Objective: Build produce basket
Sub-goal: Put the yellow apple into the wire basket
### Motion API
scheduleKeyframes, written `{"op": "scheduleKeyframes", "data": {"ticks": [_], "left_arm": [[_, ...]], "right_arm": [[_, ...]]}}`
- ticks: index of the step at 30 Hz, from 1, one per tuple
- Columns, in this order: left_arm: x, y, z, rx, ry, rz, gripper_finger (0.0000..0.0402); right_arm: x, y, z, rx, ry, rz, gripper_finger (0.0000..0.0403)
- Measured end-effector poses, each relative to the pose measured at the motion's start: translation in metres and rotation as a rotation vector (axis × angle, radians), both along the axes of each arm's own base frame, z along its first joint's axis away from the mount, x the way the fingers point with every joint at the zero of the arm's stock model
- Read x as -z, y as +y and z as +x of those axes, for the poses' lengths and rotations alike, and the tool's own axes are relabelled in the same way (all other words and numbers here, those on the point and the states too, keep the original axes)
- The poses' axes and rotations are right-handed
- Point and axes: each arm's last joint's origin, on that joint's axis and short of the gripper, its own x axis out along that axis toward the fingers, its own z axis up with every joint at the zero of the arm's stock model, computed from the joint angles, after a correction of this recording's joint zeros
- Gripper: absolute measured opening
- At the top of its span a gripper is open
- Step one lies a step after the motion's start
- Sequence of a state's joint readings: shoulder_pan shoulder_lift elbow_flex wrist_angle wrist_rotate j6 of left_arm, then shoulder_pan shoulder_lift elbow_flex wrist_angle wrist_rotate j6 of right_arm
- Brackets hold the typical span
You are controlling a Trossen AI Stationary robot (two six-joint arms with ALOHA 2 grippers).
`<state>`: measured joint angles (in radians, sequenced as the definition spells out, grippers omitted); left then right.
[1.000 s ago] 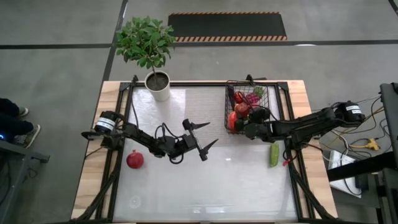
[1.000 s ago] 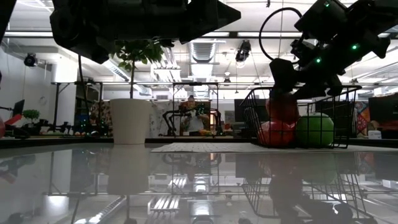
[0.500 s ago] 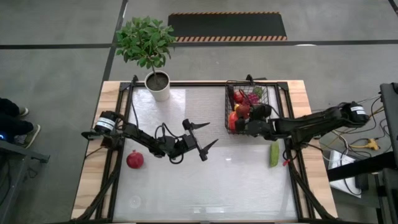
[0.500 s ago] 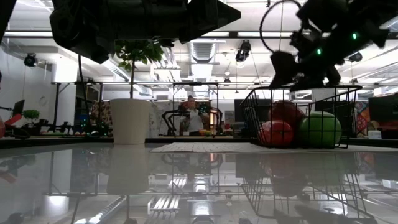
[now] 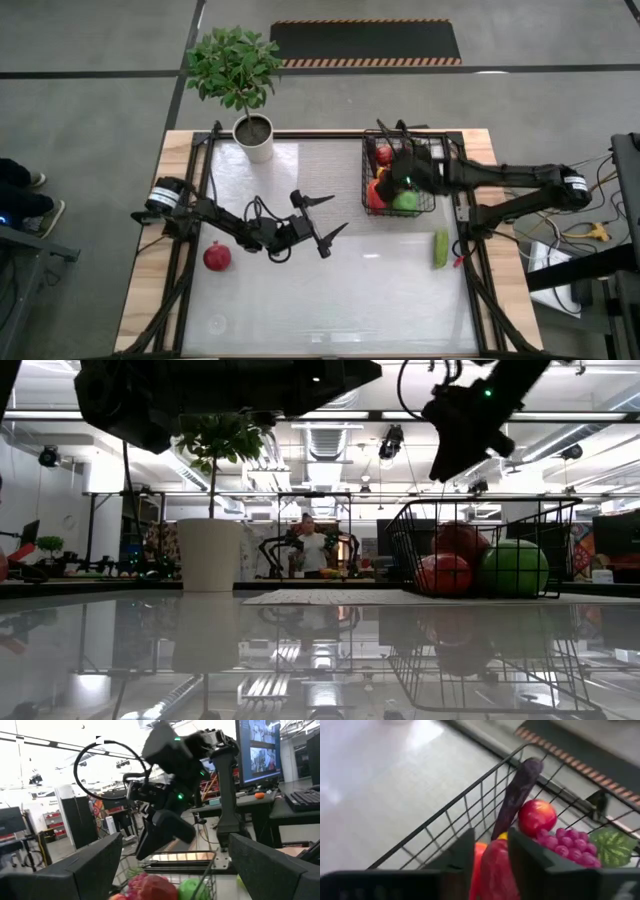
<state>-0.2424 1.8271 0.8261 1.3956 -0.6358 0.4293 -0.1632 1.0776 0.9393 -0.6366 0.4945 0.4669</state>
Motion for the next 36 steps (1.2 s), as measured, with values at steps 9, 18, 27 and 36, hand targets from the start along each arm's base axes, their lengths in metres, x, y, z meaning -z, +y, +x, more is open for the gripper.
{"op": "scheduleKeyframes", "data": {"ticks": [9, 18, 27, 36], "left_arm": [[-0.009, 0.009, -0.035, -0.010, 0.005, 0.026, 0.0345], [-0.003, 0.014, -0.058, -0.007, 0.028, 0.023, 0.0345], [-0.002, 0.015, -0.060, -0.007, 0.032, 0.024, 0.0345], [-0.002, 0.015, -0.060, -0.007, 0.033, 0.024, 0.0345]], "right_arm": [[-0.016, -0.064, 0.009, -0.279, 0.208, 0.237, 0.0011], [0.010, -0.100, 0.021, -0.412, 0.412, 0.265, 0.0009], [0.022, -0.099, 0.020, -0.432, 0.509, 0.334, 0.0009], [0.008, -0.091, 0.007, -0.408, 0.489, 0.349, 0.0009]]}}
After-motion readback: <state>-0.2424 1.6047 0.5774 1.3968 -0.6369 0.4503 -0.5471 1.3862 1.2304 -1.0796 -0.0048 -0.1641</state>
